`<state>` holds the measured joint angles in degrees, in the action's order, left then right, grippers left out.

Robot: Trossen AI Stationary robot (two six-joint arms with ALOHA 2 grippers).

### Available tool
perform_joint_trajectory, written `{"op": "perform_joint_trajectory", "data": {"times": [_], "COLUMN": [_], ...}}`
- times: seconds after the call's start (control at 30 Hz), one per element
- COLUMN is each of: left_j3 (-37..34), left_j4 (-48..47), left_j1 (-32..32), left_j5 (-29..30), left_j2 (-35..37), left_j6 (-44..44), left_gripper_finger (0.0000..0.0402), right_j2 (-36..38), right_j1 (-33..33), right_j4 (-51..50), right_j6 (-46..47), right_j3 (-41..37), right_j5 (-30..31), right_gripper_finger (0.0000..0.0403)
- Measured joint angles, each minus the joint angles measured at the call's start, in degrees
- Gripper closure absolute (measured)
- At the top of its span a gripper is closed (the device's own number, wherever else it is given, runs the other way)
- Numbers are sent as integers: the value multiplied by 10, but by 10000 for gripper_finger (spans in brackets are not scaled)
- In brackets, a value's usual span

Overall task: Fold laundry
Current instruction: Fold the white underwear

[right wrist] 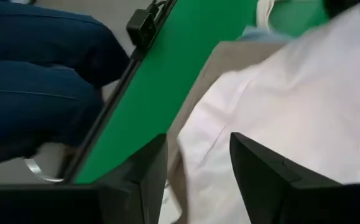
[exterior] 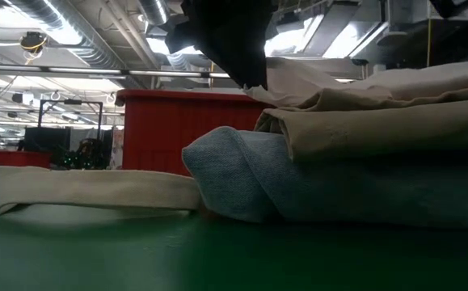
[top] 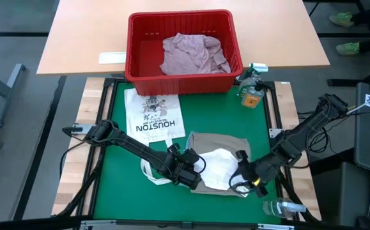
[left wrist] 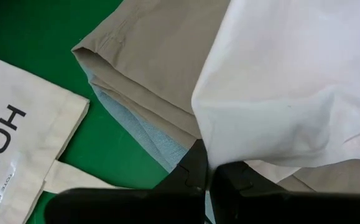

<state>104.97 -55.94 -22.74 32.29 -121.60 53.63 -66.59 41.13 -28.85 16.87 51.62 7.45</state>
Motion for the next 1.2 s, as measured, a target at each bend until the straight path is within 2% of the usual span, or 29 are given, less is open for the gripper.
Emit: {"op": "perform_joint_trajectory", "data": {"times": [0.1, 0.23, 0.57, 1.03, 1.2], "left_j3": [0, 0, 0, 0, 0], "left_j4": [1, 1, 3, 18, 21], "left_j1": [0, 0, 0, 0, 0], "left_j5": [0, 0, 0, 0, 0], "left_j2": [0, 0, 0, 0, 0], "left_j6": [0, 0, 0, 0, 0], "left_gripper_finger": [401, 401, 401, 401, 401], "right_j2": [-24, -73, -155, -165, -165], "right_j1": [5, 5, 5, 5, 5], "right_j4": [27, 58, 87, 67, 62], "right_j6": [-24, -24, -23, -22, -22], "right_j3": [0, 0, 0, 0, 0], "right_j5": [15, 5, 11, 21, 21], "right_gripper_finger": [228, 228, 228, 228, 255]}}
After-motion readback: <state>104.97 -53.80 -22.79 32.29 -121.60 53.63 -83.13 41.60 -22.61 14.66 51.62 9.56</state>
